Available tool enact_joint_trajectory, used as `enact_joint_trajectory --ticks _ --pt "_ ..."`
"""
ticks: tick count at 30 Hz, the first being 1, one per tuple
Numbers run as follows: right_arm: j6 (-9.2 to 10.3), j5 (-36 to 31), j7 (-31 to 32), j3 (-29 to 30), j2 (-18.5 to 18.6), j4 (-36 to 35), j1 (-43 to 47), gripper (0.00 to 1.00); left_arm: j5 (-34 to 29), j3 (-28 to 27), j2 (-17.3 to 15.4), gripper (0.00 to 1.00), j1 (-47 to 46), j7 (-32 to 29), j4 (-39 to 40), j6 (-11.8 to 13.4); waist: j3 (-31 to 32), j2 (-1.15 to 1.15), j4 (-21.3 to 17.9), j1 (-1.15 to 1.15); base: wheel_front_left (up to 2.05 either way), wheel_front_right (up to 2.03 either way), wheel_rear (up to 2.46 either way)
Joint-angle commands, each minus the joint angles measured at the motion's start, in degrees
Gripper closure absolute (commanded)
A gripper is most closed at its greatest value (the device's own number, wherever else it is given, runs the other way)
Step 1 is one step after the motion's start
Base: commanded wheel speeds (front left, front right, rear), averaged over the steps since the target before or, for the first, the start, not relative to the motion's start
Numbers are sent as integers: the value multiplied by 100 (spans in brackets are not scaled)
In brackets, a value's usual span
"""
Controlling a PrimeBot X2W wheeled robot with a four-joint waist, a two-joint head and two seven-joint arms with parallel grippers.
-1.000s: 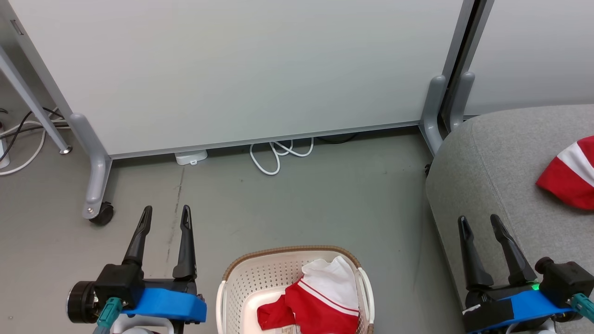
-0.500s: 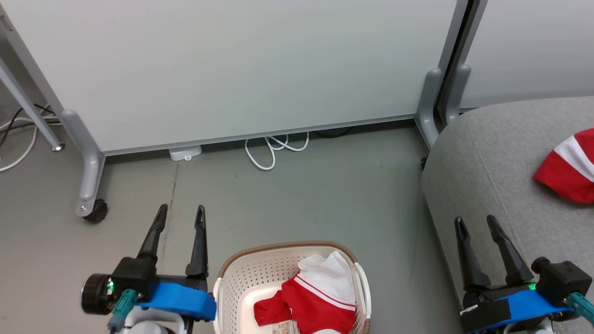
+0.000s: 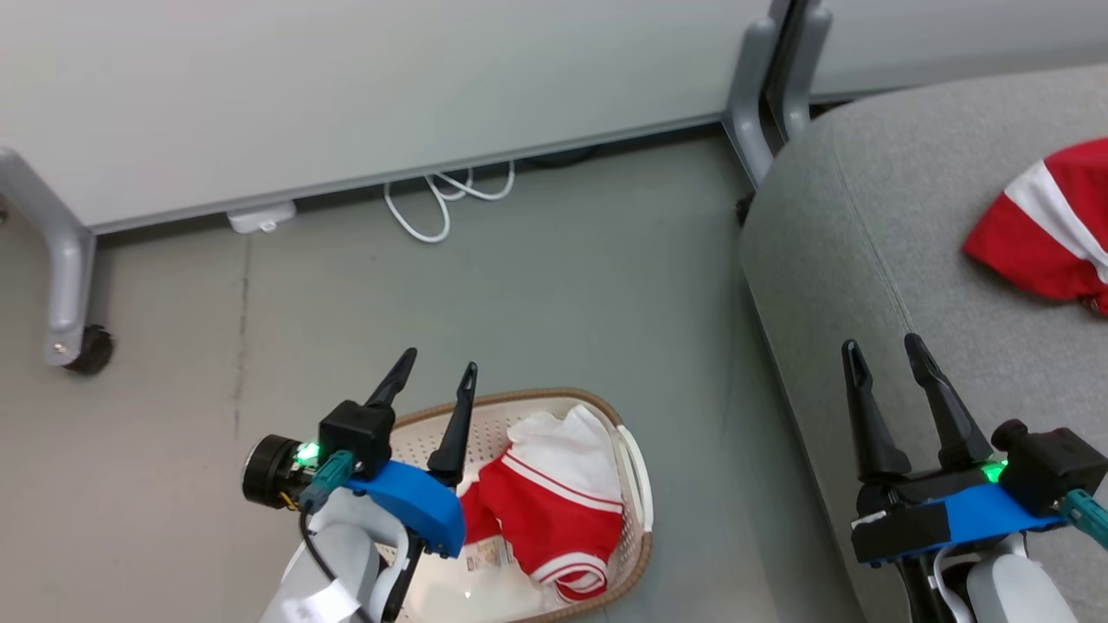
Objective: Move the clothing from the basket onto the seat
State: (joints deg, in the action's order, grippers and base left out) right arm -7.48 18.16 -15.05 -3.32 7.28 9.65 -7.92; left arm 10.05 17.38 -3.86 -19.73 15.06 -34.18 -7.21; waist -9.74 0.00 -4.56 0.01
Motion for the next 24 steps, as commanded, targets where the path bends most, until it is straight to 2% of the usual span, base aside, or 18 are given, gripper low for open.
enact_joint_trajectory --ticks 1,9,13,22,24 --pt "-2 -42 -20 8 19 -28 -103 0 110 129 -68 0 -178 17 -176 -41 -259 0 -203 -1 0 0 0" --pt "-3 -53 -20 -70 0 -74 -432 0 894 1128 -186 0 -986 12 -1658 -27 -879 0 -494 -1 0 0 0" --pt "-2 -85 -20 -112 4 -112 -607 0 1361 1584 -172 0 -1311 -177 -2246 -28 -1186 0 -597 -1 0 0 0" --pt "-2 -128 -20 -185 14 -208 -952 0 2281 2354 -230 0 -1751 -895 -2800 -27 -1816 0 -720 -1 0 0 0" --pt "-2 -127 -20 -209 12 -241 -1066 0 2571 2569 -249 0 -1869 -1206 -2901 -27 -2057 0 -750 -1 0 0 0"
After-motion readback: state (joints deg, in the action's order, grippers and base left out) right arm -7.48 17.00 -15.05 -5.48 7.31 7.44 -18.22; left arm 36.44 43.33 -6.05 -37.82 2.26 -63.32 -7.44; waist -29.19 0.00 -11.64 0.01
